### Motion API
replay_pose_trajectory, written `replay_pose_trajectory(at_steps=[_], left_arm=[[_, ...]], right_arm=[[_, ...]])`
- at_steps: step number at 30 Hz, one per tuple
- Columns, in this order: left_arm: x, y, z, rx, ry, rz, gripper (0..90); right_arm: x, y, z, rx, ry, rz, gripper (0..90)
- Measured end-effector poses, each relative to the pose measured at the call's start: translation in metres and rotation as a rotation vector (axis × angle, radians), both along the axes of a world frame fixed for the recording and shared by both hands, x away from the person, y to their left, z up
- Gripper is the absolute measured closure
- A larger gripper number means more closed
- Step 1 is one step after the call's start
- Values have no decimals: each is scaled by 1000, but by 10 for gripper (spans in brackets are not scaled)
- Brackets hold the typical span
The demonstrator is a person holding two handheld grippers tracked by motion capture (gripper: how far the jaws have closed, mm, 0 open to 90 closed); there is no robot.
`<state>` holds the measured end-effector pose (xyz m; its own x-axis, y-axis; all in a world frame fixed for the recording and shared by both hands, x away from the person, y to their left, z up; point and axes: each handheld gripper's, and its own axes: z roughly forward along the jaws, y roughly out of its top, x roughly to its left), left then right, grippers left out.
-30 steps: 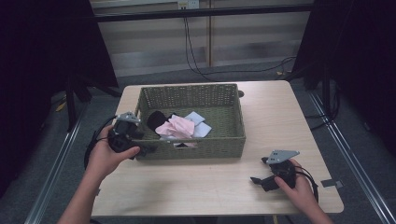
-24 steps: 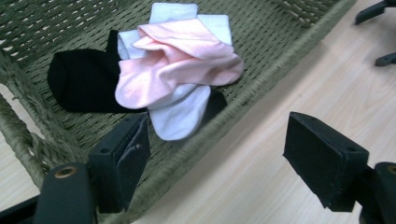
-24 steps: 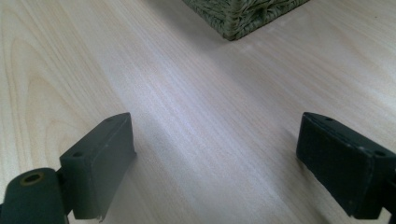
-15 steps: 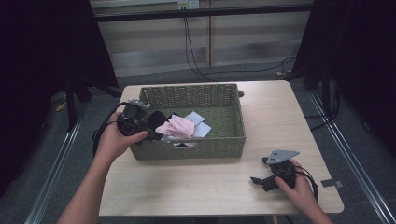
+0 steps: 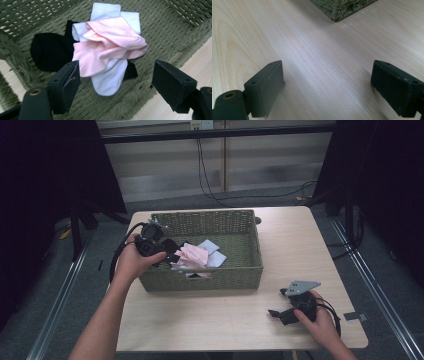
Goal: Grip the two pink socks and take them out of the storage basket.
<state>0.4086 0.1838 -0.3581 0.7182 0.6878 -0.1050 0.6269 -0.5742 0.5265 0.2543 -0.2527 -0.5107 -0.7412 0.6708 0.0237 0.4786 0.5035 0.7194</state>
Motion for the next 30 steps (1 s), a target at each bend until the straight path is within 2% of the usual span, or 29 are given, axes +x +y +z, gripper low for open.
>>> replay_pose_trajectory(at_steps=[4,9,12,17,25,29,30], left_arm=[[8,-6,-10,14,28,10,231],[17,-13,-19,31,46,-2,258],[24,-20,-27,4,63,10,273],[31,-25,-32,-4,71,10,291],[42,-35,-39,-39,98,42,322],[48,-39,-44,-52,120,66,323],[52,-40,-47,-47,142,64,322]], right_arm=[[0,0,0,0,-1,0,106],[0,0,0,0,0,-1,106],[0,0,0,0,2,-1,106],[0,0,0,0,3,-1,106],[1,1,0,2,2,-1,106],[1,1,0,2,-2,2,106],[1,1,0,2,-2,2,106]])
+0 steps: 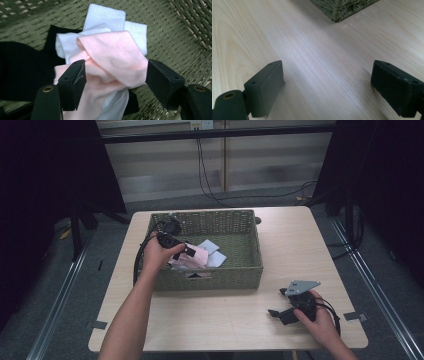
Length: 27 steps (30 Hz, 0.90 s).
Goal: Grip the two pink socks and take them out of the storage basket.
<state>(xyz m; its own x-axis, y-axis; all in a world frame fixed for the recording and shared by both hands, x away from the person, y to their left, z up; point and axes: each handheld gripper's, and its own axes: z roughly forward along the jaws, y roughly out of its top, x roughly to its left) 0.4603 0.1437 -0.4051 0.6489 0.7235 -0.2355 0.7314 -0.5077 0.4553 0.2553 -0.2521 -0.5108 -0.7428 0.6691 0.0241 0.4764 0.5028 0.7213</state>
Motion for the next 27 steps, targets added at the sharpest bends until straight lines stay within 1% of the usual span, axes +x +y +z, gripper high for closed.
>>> replay_pose_trajectory(at_steps=[1,2,3,5,7,8,9,10,11,12,13,14,15,17,18,19,20,21,24,26,27], left_arm=[[0,0,0,0,0,0,322],[2,-2,-5,4,11,10,325],[2,-2,-5,4,11,10,342],[4,-4,-9,20,39,18,349],[7,-4,-13,37,76,20,399],[7,-5,-13,38,80,18,434],[7,-5,-13,38,80,18,453],[7,-6,-13,55,72,11,461],[7,-6,-13,55,72,11,488],[7,-7,-13,67,63,3,556],[7,-7,-13,67,63,3,566],[6,-8,-12,86,45,7,615],[6,-7,-12,83,41,8,663],[6,-8,-12,77,46,17,714],[6,-7,-12,83,47,12,714],[6,-7,-12,83,48,14,754],[5,-7,-10,81,40,24,802],[5,-7,-10,81,40,24,811],[5,-5,-5,57,38,46,828],[4,-4,1,60,35,48,828],[4,-4,1,60,35,48,828]], right_arm=[[0,0,0,0,0,0,106],[0,0,0,0,0,1,106],[0,0,0,0,0,1,106],[0,0,0,0,0,1,106],[0,0,0,0,0,2,106],[0,0,0,0,0,1,106],[0,0,0,0,0,1,106],[0,0,0,0,0,1,106],[0,0,0,0,0,1,106],[0,0,0,0,1,1,106],[0,0,0,0,1,1,106],[0,0,0,0,0,1,106],[0,0,0,-1,0,1,106],[0,0,0,0,0,2,106],[0,0,0,0,0,1,106],[0,0,0,0,-1,2,106],[0,0,0,0,0,1,106],[0,0,0,0,0,1,106],[0,0,0,-2,0,3,106],[0,0,0,0,1,2,106],[0,0,0,0,1,2,106]])
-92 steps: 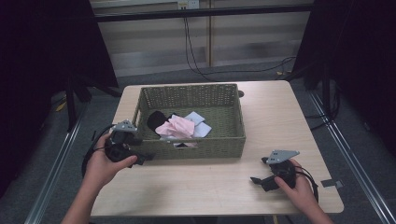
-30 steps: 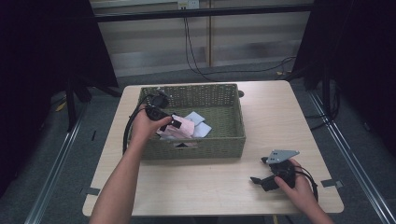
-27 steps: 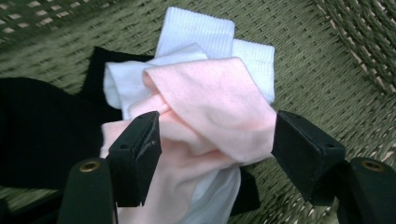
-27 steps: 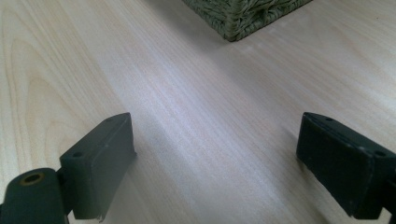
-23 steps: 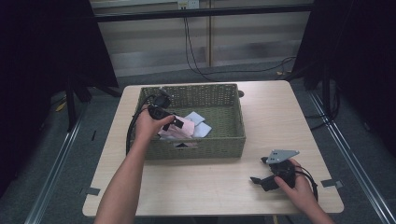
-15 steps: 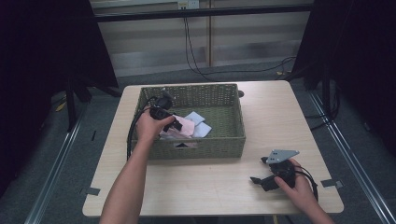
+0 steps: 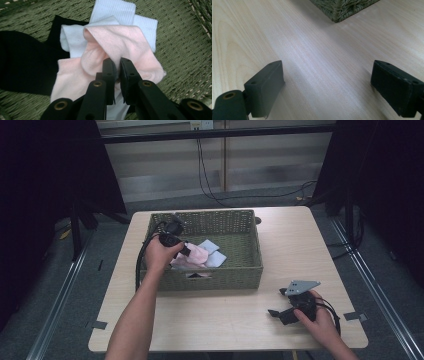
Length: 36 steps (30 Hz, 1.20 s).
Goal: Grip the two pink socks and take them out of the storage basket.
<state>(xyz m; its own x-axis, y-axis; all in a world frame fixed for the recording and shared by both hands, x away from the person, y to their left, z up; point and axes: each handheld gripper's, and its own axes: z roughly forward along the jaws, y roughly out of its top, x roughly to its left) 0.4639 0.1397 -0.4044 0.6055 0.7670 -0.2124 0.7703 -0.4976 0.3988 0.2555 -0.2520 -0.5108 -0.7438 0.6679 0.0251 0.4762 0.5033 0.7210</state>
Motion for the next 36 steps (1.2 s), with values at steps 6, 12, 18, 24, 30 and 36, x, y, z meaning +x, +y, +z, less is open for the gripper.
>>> replay_pose_trajectory(at_steps=[6,12,18,24,30,36], left_arm=[[-4,8,23,-51,7,-14,827],[-8,13,38,-58,16,-18,827],[-12,18,56,-55,-1,-21,826],[-17,25,68,-78,6,-34,825],[-23,30,83,-89,2,-40,825],[-30,33,97,-88,-13,-56,825]], right_arm=[[0,0,0,0,0,1,106],[0,0,0,-1,-2,1,106],[0,0,0,-1,-3,1,106],[0,0,0,-1,-4,1,106],[0,0,0,0,-3,2,106],[0,0,0,2,0,1,105]])
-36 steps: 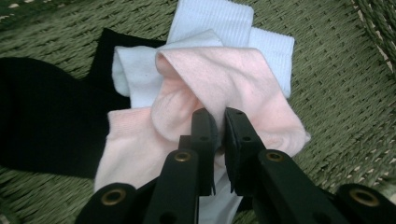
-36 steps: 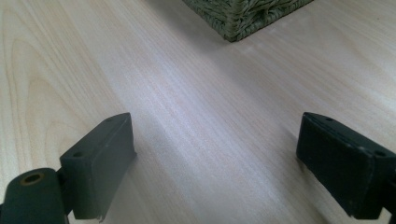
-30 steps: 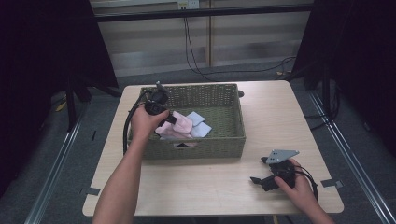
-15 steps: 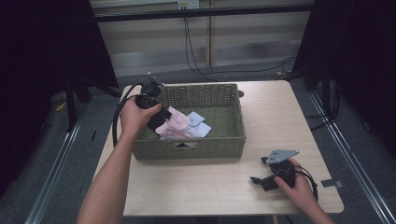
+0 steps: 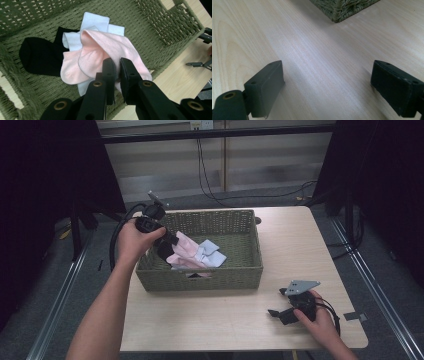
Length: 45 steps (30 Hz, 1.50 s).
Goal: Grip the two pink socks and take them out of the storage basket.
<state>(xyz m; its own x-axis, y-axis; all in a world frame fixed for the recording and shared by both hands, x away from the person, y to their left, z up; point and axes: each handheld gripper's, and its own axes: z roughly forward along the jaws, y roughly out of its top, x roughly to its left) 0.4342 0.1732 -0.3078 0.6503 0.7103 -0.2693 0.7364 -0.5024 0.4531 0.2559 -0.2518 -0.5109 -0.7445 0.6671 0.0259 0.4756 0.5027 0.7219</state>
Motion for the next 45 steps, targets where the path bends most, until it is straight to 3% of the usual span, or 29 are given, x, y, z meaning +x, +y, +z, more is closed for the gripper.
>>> replay_pose_trajectory(at_steps=[10,17,32,35,38,39,40,42,45], left_arm=[[-13,2,18,-8,-3,-45,825],[-32,0,28,-33,-16,-99,822],[-73,-8,32,-56,-32,-219,852],[-78,-10,27,-43,-34,-236,778],[-76,-8,22,-34,-39,-226,647],[-71,-5,14,-34,-37,-194,620],[-71,-5,14,-34,-37,-194,568],[-65,-1,6,-26,-46,-167,542],[-52,3,-13,29,-68,-108,494]], right_arm=[[0,0,0,-2,-1,-1,106],[0,0,0,0,-2,1,106],[0,0,0,-4,0,1,106],[0,0,0,-3,0,1,106],[0,0,0,-3,1,2,106],[0,0,0,-3,1,1,105],[0,0,0,-3,1,1,105],[0,0,0,-3,1,1,106],[0,0,0,-3,0,1,106]])
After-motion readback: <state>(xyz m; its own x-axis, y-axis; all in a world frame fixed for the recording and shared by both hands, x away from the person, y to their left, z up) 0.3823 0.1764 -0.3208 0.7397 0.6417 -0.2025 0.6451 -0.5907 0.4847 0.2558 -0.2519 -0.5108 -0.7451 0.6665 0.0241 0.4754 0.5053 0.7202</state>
